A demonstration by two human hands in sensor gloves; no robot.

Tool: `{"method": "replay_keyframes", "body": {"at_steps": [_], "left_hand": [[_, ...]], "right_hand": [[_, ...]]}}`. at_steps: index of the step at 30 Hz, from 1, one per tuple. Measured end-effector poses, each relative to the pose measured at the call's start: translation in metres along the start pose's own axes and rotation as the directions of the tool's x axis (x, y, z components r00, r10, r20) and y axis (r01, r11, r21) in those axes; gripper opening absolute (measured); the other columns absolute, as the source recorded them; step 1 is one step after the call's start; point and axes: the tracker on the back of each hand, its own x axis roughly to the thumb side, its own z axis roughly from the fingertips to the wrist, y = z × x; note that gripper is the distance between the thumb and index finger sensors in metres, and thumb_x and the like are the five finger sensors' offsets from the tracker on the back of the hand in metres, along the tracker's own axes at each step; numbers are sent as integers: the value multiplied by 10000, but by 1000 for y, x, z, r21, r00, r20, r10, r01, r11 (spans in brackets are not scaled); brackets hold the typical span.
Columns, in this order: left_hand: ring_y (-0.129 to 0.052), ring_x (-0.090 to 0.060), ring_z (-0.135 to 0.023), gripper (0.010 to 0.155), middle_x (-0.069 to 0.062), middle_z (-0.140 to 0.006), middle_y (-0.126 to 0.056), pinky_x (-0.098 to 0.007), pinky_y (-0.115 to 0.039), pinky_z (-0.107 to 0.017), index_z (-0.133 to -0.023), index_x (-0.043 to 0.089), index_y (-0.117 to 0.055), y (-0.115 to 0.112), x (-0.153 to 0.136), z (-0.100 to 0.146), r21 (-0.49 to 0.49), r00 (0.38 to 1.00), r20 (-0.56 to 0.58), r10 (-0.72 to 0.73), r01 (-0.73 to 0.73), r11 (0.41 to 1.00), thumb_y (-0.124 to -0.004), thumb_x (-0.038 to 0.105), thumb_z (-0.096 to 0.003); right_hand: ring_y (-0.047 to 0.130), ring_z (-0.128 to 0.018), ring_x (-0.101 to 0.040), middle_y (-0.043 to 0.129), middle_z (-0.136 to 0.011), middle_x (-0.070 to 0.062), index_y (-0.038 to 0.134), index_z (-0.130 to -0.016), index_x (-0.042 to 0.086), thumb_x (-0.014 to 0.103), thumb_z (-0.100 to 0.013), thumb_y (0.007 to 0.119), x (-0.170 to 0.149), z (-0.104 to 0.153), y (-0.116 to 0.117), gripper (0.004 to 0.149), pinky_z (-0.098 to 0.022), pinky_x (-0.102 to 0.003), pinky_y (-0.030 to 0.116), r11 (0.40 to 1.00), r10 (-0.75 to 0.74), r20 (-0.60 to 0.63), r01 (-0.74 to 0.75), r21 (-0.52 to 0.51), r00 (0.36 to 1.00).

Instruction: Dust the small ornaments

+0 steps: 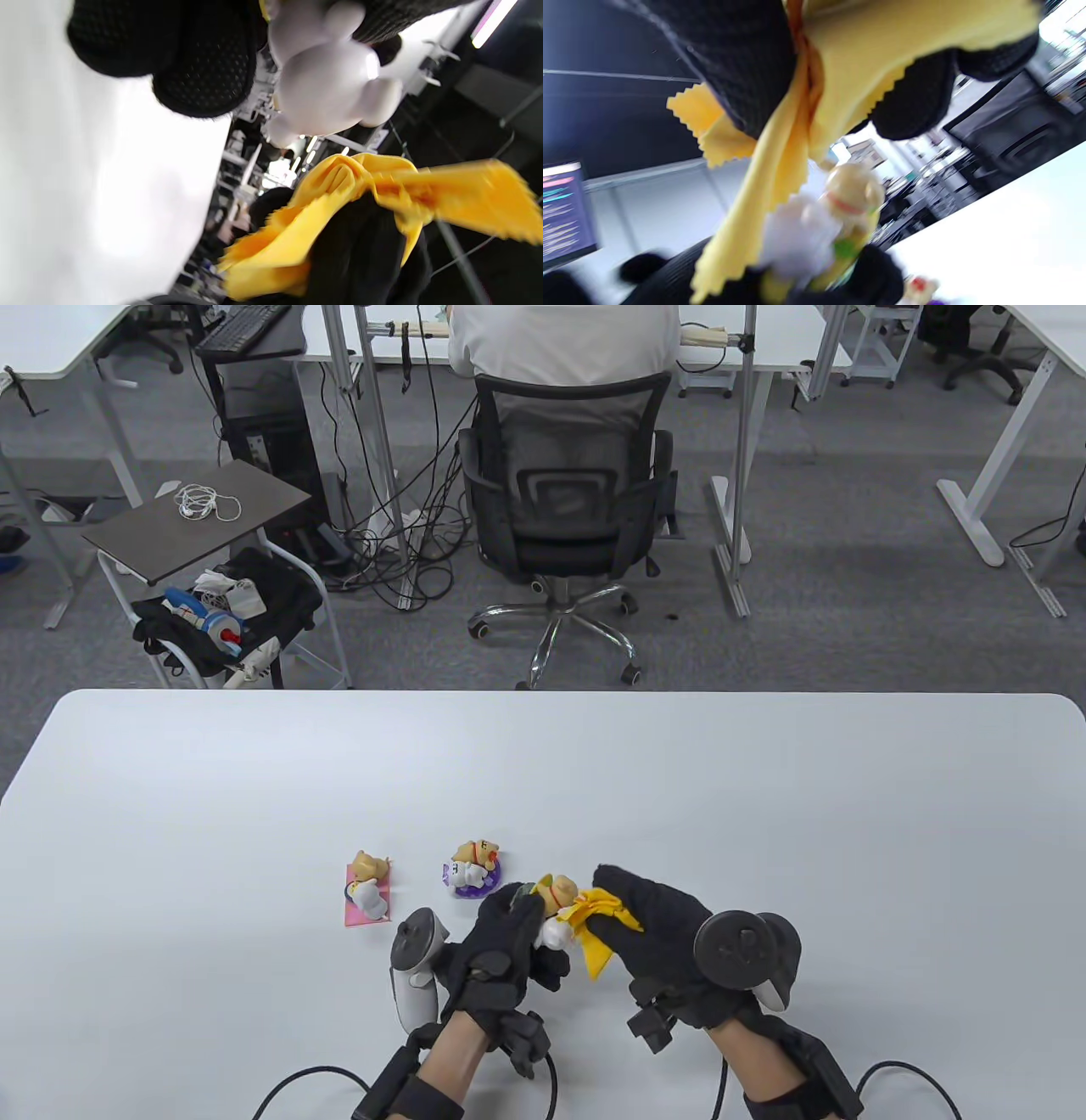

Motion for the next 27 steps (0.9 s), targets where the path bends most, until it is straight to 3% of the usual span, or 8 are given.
{"method": "replay_keyframes", "body": {"at_steps": [2, 4, 9, 13, 15, 17, 23, 27], "left_hand": [[-967, -241, -511, 667, -170, -975, -615, -370, -867, -364, -1001, 215, -211, -2, -2, 0, -14, 1000, -17, 20, -20, 1000, -618, 556, -596], [-972, -214, -476, 660, -164, -944, -656, -355, -871, -343, -1002, 209, -227, -10, -1, -1, -48, 999, -23, -33, 32, 998, -598, 567, -591], [-974, -196, -427, 653, -172, -901, -704, -352, -869, -310, -1001, 193, -260, -18, 4, 0, -119, 998, -27, -64, 60, 991, -603, 563, -586], [-969, -205, -454, 652, -155, -914, -703, -358, -865, -332, -1009, 210, -248, -18, 5, -1, -110, 997, -31, -73, 69, 992, -588, 576, -590], [-969, -201, -460, 651, -150, -914, -705, -354, -867, -335, -1008, 212, -246, -16, 3, -1, -86, 996, -41, -75, 71, 994, -583, 579, -590], [-970, -207, -448, 650, -162, -900, -715, -359, -866, -326, -1007, 205, -262, -18, 5, 0, -115, 998, -28, -52, 49, 992, -596, 573, -589], [-981, -179, -415, 642, -140, -893, -759, -339, -873, -305, -1012, 206, -270, -17, 6, 1, -112, 999, -38, 12, -17, 994, -564, 585, -586], [-986, -197, -434, 640, -133, -929, -779, -345, -875, -319, -1020, 194, -272, -20, 3, 0, -143, 996, -55, 67, -74, 987, -504, 591, -576]], "right_hand": [[942, -702, -355, 843, -911, -146, 815, -946, 230, 413, -452, 897, 10, 2, 13, 533, -554, -579, 765, 997, 50, 36, -52, 49, 998], [919, -736, -357, 803, -947, -149, 820, -947, 247, 431, -456, 859, 14, 4, 23, 526, -567, -577, 757, 989, 142, 60, -145, 34, 988], [873, -631, -288, 802, -855, -96, 853, -918, 278, 400, -473, 820, 4, 5, 9, 463, -571, -571, 732, 977, 204, 33, -202, -65, 978], [958, -524, -262, 906, -758, -94, 885, -899, 184, 358, -437, 909, 10, 8, 6, 494, -526, -547, 787, 973, 196, 100, -180, -146, 976], [980, -525, -254, 926, -752, -80, 876, -893, 191, 364, -431, 915, 18, 8, 11, 496, -521, -537, 800, 989, 108, 145, -92, -112, 984], [961, -576, -277, 903, -787, -84, 872, -901, 228, 354, -451, 882, 18, 6, 16, 467, -539, -559, 777, 992, 119, 101, -113, -62, 988], [972, -584, -304, 922, -784, -109, 908, -876, 201, 318, -446, 903, 13, 9, 9, 446, -537, -566, 774, 955, 291, 131, -278, -106, 948], [1004, -556, -288, 942, -767, -109, 866, -893, 164, 320, -430, 932, 23, 8, 5, 494, -518, -538, 801, 974, 176, 132, -153, -170, 976]]}}
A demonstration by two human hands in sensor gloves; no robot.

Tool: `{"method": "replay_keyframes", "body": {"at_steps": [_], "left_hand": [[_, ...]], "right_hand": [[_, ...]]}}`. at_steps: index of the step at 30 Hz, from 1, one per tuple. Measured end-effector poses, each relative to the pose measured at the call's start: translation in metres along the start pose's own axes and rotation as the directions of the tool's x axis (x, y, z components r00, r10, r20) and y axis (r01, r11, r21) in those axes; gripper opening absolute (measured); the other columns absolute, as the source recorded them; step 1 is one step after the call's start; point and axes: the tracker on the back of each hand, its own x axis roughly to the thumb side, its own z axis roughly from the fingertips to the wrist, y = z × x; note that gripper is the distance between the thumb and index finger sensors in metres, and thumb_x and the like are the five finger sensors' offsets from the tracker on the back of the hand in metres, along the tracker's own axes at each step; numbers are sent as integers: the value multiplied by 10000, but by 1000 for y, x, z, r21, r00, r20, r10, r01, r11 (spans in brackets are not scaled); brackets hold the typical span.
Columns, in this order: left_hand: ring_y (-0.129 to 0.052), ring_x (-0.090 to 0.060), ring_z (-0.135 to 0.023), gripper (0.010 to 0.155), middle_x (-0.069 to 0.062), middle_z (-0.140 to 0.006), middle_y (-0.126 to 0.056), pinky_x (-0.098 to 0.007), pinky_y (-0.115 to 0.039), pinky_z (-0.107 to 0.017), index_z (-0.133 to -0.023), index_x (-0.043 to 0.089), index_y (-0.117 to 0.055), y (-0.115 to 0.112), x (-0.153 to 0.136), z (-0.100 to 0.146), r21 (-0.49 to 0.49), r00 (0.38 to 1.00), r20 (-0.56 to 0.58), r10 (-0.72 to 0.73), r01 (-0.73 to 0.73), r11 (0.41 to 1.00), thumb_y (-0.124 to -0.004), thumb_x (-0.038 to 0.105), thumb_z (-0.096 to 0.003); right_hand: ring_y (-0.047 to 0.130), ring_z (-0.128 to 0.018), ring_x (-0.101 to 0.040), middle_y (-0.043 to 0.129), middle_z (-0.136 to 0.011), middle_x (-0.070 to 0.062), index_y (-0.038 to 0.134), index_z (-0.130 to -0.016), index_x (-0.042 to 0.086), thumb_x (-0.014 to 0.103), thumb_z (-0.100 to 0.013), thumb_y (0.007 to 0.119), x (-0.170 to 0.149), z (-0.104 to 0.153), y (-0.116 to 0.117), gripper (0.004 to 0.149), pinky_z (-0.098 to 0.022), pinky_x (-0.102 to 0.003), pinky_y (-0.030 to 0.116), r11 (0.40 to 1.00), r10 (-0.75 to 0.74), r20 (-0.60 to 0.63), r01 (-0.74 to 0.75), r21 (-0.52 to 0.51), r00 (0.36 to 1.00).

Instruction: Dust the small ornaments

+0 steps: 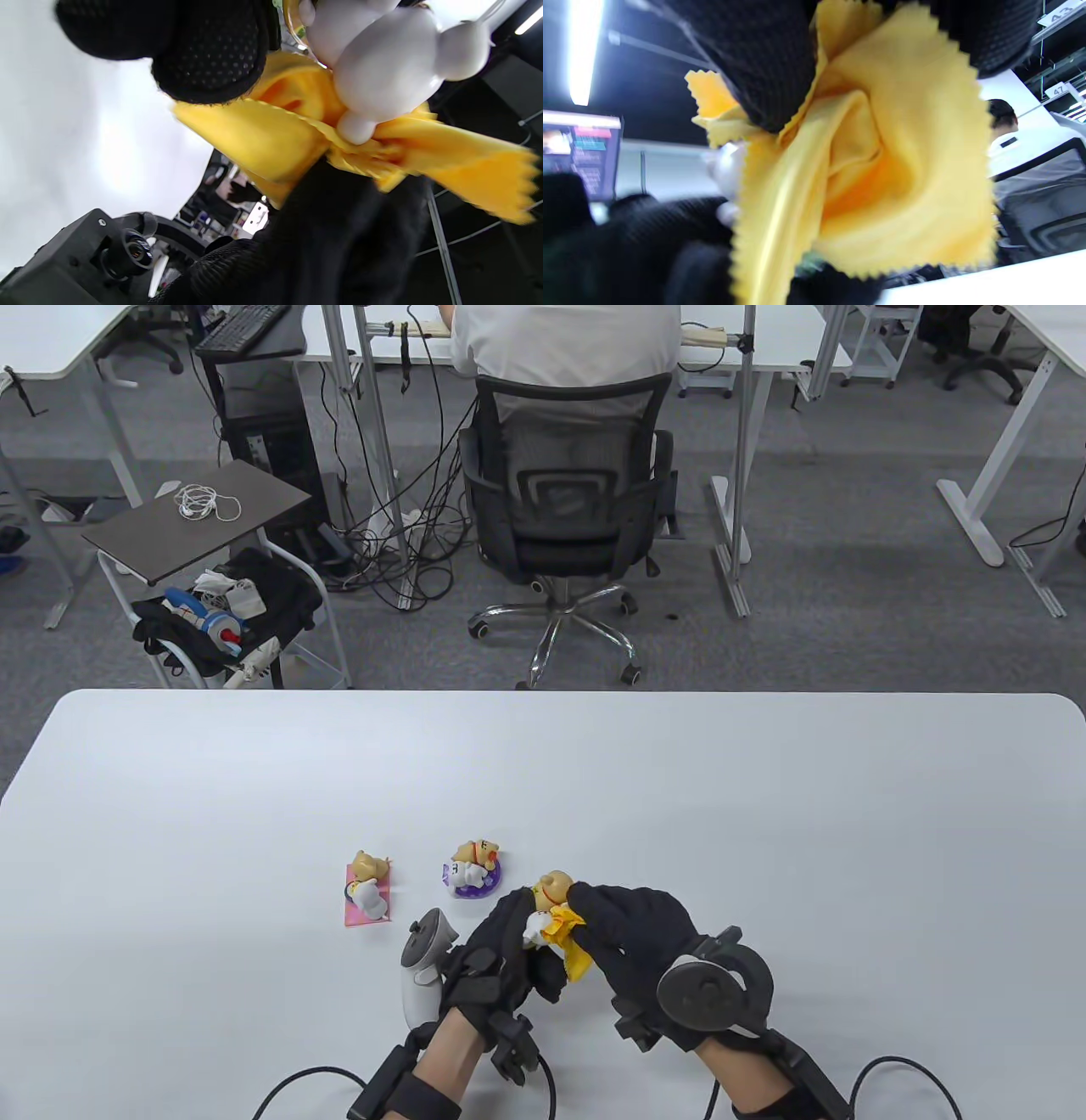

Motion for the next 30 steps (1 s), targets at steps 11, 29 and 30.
{"method": "replay_keyframes", "body": {"at_steps": [11, 29, 30], "left_hand": [[-987, -187, -433, 650, -87, -1034, -720, -327, -876, -316, -1026, 196, -253, -4, -11, -3, -63, 980, -4, 199, -199, 978, -426, 612, -558], [-983, -231, -462, 654, -134, -1077, -630, -359, -869, -334, -1013, 182, -235, -20, -3, -1, -117, 998, 25, 49, -45, 992, -431, 610, -558], [-975, -208, -514, 650, -149, -1080, -597, -343, -872, -373, -1019, 211, -194, -19, 2, -2, -89, 997, 67, 27, -21, 996, -455, 600, -569]], "right_hand": [[991, -549, -281, 930, -765, -106, 841, -897, 182, 331, -440, 927, -5, 3, 1, 489, -526, -540, 793, 997, -81, -69, 80, -13, 994], [990, -523, -258, 926, -739, -93, 816, -866, 169, 362, -428, 954, -25, 3, 5, 498, -509, -537, 796, 1000, -7, -189, 3, -19, 982], [983, -511, -258, 919, -742, -100, 811, -874, 165, 349, -431, 951, -29, 4, 3, 500, -509, -536, 795, 1000, -16, -213, 10, -30, 977]]}}
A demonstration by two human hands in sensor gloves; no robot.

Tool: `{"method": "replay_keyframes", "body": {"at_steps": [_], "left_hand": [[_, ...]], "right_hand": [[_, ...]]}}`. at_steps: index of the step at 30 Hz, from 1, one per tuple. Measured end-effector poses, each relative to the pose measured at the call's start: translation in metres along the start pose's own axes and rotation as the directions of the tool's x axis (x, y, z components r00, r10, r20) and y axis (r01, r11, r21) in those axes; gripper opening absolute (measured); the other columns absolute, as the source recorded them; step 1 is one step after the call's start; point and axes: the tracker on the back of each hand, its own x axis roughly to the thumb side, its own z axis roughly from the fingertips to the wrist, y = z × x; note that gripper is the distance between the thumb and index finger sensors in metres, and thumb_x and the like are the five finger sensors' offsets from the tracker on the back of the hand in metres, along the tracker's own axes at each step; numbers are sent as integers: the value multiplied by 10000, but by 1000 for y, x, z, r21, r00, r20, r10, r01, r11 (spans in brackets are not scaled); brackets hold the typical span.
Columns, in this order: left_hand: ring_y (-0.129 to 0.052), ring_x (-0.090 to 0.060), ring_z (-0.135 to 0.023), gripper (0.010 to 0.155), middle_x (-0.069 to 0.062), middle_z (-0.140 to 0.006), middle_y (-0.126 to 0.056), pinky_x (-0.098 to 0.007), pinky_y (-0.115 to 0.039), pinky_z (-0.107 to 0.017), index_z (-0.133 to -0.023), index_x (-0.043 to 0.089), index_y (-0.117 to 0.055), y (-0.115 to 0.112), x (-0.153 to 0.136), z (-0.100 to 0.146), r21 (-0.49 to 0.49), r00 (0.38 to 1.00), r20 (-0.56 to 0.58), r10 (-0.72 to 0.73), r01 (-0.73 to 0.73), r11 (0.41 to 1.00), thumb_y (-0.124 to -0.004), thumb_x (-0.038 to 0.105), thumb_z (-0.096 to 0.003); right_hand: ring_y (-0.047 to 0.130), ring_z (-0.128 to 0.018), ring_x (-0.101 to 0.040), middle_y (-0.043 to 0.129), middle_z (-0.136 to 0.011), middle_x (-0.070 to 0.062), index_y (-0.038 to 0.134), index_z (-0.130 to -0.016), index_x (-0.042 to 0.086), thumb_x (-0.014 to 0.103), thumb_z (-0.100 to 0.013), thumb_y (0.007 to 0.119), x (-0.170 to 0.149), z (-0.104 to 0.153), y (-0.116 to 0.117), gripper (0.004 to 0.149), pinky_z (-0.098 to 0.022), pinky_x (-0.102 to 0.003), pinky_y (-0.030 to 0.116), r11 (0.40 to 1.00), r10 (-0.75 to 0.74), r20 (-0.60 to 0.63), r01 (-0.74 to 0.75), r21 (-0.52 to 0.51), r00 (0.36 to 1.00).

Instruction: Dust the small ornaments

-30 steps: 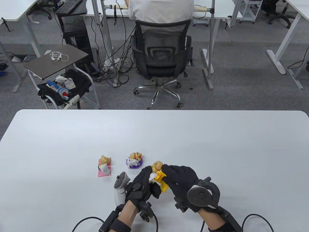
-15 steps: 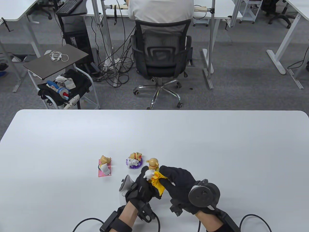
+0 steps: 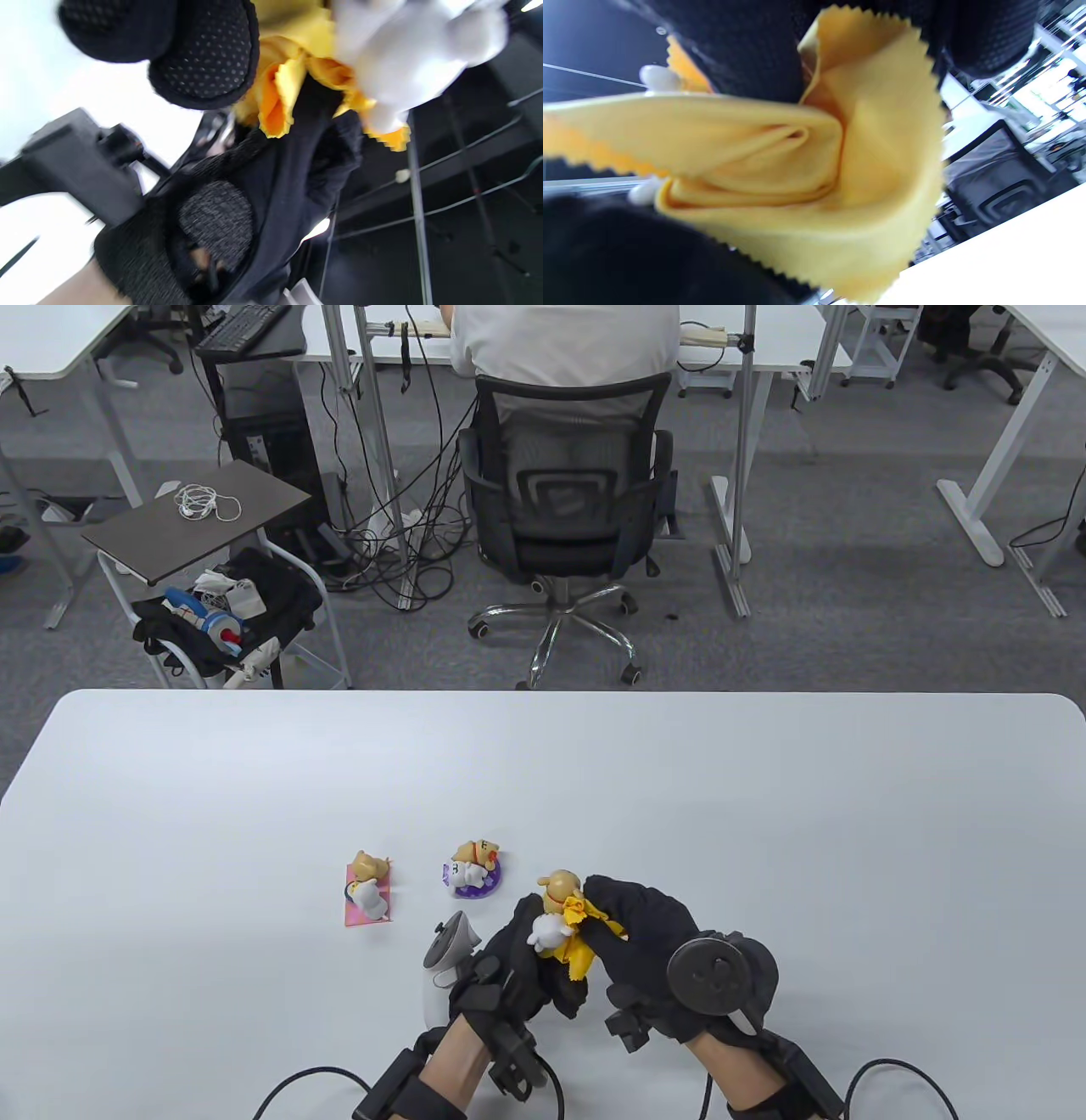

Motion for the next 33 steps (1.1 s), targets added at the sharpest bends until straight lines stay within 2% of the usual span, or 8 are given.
{"method": "replay_keyframes", "body": {"at_steps": [6, 8, 11, 13, 20, 23, 28, 33], "left_hand": [[-931, -117, -561, 686, -143, -1047, -458, -275, -864, -423, -1011, 345, 55, 17, -2, 6, 78, 988, 34, 153, -155, 985, -452, 543, -593], [-906, -124, -584, 683, -152, -1041, -431, -287, -845, -441, -1005, 351, 67, 20, -5, 7, 93, 988, 17, 153, -154, 984, -445, 532, -592], [-911, -167, -591, 659, -136, -1054, -468, -322, -843, -443, -1005, 300, 13, 15, -9, 4, 78, 988, -19, 155, -153, 985, -431, 544, -584], [-905, -185, -613, 654, -141, -1050, -509, -341, -840, -456, -1009, 263, -33, 12, -15, 4, 60, 986, -62, 155, -152, 987, -438, 549, -583], [-926, -197, -618, 703, -177, -1038, -536, -348, -860, -452, -956, 155, -168, 14, -8, 2, 62, 995, -44, 95, -92, 994, -625, 550, -596], [-914, -172, -603, 703, -166, -1045, -472, -331, -850, -451, -960, 199, -100, 15, -8, 1, 32, 993, -8, 120, -119, 992, -607, 533, -604], [-849, -145, -625, 745, -199, -1027, -324, -333, -803, -477, -996, 314, 83, 18, -3, -1, 16, 999, 16, 43, -43, 999, -524, 507, -609], [-804, -210, -710, 630, -198, -1044, -264, -387, -762, -543, -1044, 387, -55, 19, -1, 0, 28, 999, 35, -36, 35, 999, -471, 533, -595]], "right_hand": [[928, -527, -261, 862, -796, -116, 765, -973, 148, 298, -469, 871, 15, 1, -1, 536, -563, -558, 751, 994, -105, 133, 100, 45, 986], [915, -582, -276, 845, -826, -102, 782, -965, 186, 297, -470, 869, 26, 6, 7, 515, -582, -567, 737, 995, -66, 218, 48, 89, 974], [769, -874, -361, 641, -1027, -126, 786, -945, 279, 311, -468, 877, 37, 14, 22, 486, -649, -601, 662, 982, 99, 315, -144, 120, 944], [747, -904, -392, 583, -1070, -149, 735, -949, 310, 321, -462, 882, 38, 15, 24, 509, -655, -602, 659, 980, 136, 348, -177, 90, 928], [982, -622, -273, 862, -857, -118, 735, -943, 223, 324, -458, 862, 25, 6, 5, 512, -559, -521, 804, 1000, -23, 245, 18, 21, 969], [1009, -562, -256, 908, -804, -102, 754, -939, 191, 326, -460, 863, 11, 0, 4, 511, -521, -508, 831, 990, -135, 116, 128, 61, 984], [1001, -599, -297, 912, -831, -104, 771, -942, 198, 338, -466, 878, 0, 0, 4, 508, -521, -534, 811, 970, -238, 27, 236, 61, 971], [906, -747, -382, 786, -968, -173, 803, -938, 243, 364, -462, 891, 23, 6, 14, 499, -577, -579, 752, 988, -72, 106, 57, 140, 992]]}}
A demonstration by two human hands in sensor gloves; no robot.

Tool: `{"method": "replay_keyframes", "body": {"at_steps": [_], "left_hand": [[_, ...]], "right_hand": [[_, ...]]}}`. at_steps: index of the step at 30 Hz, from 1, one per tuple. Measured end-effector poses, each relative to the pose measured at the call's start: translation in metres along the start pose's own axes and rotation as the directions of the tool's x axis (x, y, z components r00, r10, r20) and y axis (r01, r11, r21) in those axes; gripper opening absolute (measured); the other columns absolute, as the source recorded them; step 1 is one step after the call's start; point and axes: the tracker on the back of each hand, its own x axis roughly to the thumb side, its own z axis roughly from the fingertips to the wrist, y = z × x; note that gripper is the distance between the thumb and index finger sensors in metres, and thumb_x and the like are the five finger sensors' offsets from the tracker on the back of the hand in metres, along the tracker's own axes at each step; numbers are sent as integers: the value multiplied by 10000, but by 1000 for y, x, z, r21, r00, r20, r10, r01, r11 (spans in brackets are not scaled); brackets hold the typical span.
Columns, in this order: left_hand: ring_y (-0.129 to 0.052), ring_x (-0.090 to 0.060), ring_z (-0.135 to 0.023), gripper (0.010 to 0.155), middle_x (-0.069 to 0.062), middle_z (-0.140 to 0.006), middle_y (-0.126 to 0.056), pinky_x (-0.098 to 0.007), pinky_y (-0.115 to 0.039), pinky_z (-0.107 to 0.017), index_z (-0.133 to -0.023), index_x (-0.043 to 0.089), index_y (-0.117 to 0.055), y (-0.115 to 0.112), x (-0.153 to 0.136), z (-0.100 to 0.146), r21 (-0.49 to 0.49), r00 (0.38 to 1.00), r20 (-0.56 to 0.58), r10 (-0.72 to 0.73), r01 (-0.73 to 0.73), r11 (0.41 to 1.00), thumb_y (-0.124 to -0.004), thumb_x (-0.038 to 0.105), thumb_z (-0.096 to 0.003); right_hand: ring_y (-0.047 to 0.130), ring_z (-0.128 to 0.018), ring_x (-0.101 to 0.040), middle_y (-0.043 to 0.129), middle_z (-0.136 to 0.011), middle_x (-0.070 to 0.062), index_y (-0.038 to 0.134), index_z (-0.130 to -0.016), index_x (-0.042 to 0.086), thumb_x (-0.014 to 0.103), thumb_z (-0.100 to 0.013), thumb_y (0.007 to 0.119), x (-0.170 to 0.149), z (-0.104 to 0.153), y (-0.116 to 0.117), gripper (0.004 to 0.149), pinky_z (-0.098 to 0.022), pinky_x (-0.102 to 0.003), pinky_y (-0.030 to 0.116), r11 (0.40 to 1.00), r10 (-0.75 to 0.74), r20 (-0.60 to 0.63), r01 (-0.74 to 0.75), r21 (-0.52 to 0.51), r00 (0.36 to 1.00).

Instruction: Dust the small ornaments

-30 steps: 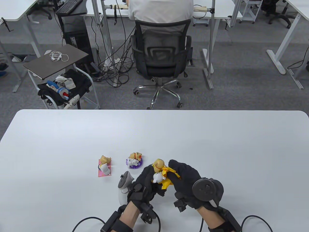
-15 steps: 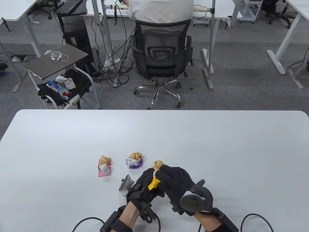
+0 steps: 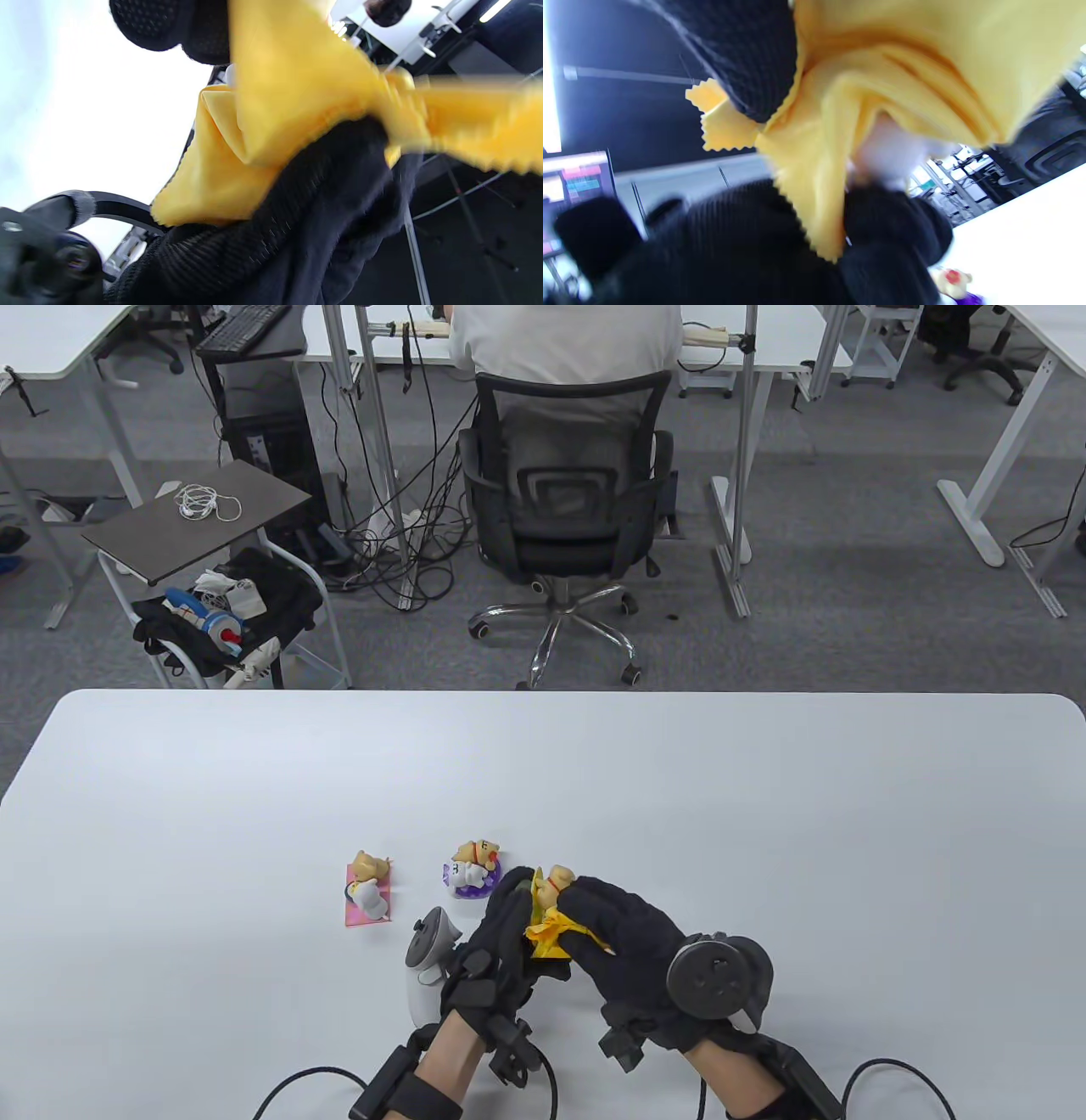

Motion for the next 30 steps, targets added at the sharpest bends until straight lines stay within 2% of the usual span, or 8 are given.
{"method": "replay_keyframes", "body": {"at_steps": [3, 5, 8, 11, 16, 20, 27, 30], "left_hand": [[-890, -262, -626, 558, -196, -1083, -399, -394, -811, -463, -1016, 441, -158, 0, -1, 1, -19, 999, 2, 33, -33, 999, -513, 558, -602], [-909, -329, -618, 568, -206, -1052, -491, -422, -818, -437, -1006, 421, -195, -3, 0, 1, -23, 999, -24, 41, -42, 999, -576, 530, -600], [-927, -294, -604, 581, -156, -1040, -514, -399, -832, -429, -1002, 376, -164, -2, 4, 0, -3, 989, -6, -146, 146, 989, -546, 535, -594], [-929, -281, -590, 584, -137, -1040, -515, -379, -834, -420, -1001, 366, -156, -5, 12, 1, 39, 948, 32, -315, 314, 949, -533, 543, -591], [-919, -276, -603, 596, -119, -1051, -513, -385, -824, -429, -1004, 364, -155, -1, 10, 3, 91, 945, 10, -326, 323, 942, -544, 552, -592], [-907, -280, -627, 600, -110, -1062, -500, -395, -817, -448, -1003, 370, -148, -2, 14, 2, 85, 923, 38, -384, 380, 921, -543, 553, -588], [-870, -291, -688, 600, -91, -1089, -454, -413, -791, -498, -1002, 422, -124, 3, 14, 2, 84, 942, 78, -325, 319, 944, -544, 553, -595], [-838, -310, -730, 611, -68, -1110, -424, -435, -768, -530, -1005, 477, -117, 4, 13, 2, 102, 933, 64, -355, 347, 932, -565, 550, -597]], "right_hand": [[956, -688, -347, 844, -910, -159, 806, -928, 198, 326, -458, 905, 0, 2, 2, 498, -548, -553, 791, 991, 127, 55, -125, -44, 990], [954, -674, -336, 852, -885, -155, 821, -919, 202, 321, -455, 914, -3, 2, 1, 488, -550, -557, 782, 994, 105, 44, -103, -44, 994], [898, -676, -328, 802, -890, -135, 860, -898, 222, 331, -443, 942, 1, 0, 1, 475, -559, -572, 748, 978, 206, 8, -206, -11, 978], [930, -554, -274, 860, -802, -111, 868, -888, 200, 345, -431, 958, 0, -2, -3, 488, -518, -546, 773, 956, 291, -5, -291, -37, 957], [952, -474, -245, 891, -750, -120, 863, -881, 165, 346, -428, 968, -4, -2, -8, 499, -474, -522, 803, 919, 389, -18, -389, -68, 921], [958, -500, -258, 893, -757, -116, 850, -895, 165, 365, -431, 954, -3, -2, 0, 516, -486, -530, 801, 973, 230, 14, -230, -21, 973], [968, -423, -228, 897, -769, -138, 845, -909, 131, 336, -445, 932, -18, -4, -13, 514, -430, -503, 829, 960, 270, -87, -275, -47, 959], [1007, -503, -254, 905, -787, -125, 854, -902, 160, 357, -462, 894, -23, -5, -10, 484, -439, -496, 849, 994, 99, -147, -105, -31, 984]]}}
